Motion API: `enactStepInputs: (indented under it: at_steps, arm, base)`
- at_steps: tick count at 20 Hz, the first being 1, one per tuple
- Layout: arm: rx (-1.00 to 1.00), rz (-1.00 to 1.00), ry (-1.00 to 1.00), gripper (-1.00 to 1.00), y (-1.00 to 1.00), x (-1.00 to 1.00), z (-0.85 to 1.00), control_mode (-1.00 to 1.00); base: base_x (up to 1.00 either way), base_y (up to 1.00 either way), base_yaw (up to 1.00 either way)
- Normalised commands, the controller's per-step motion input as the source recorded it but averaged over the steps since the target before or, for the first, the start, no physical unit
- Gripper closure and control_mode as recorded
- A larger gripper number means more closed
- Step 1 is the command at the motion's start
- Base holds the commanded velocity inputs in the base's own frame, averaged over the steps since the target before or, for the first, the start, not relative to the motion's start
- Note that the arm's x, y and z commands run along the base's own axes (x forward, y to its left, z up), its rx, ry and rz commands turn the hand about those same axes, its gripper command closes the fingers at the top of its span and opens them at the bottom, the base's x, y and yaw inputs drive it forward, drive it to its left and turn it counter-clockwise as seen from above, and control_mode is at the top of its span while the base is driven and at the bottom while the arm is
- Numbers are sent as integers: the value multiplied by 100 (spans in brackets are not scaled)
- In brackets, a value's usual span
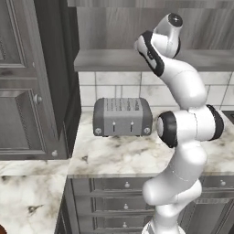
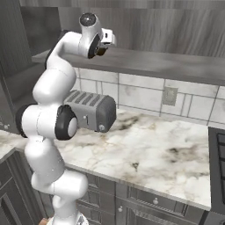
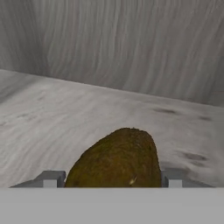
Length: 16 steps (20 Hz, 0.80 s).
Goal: Pick the avocados from the cabinet and place them in one bowl. Pick the onion from the sink and place it in the other bowl.
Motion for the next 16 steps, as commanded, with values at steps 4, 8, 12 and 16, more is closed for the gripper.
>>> enactStepInputs:
  at_steps: [4, 8, 12, 16]
  arm:
    - [0, -14, -16, 100, 5, -53, 5, -100]
    - [0, -9, -4, 100, 5, -71, 18, -100]
    - [3, -3, 0, 100, 1, -95, 26, -100]
    - [4, 0, 3, 100, 10, -100, 19, -100]
  base:
    - [0, 0, 0]
    - [0, 0, 0]
    - [0, 0, 0]
    - [0, 0, 0]
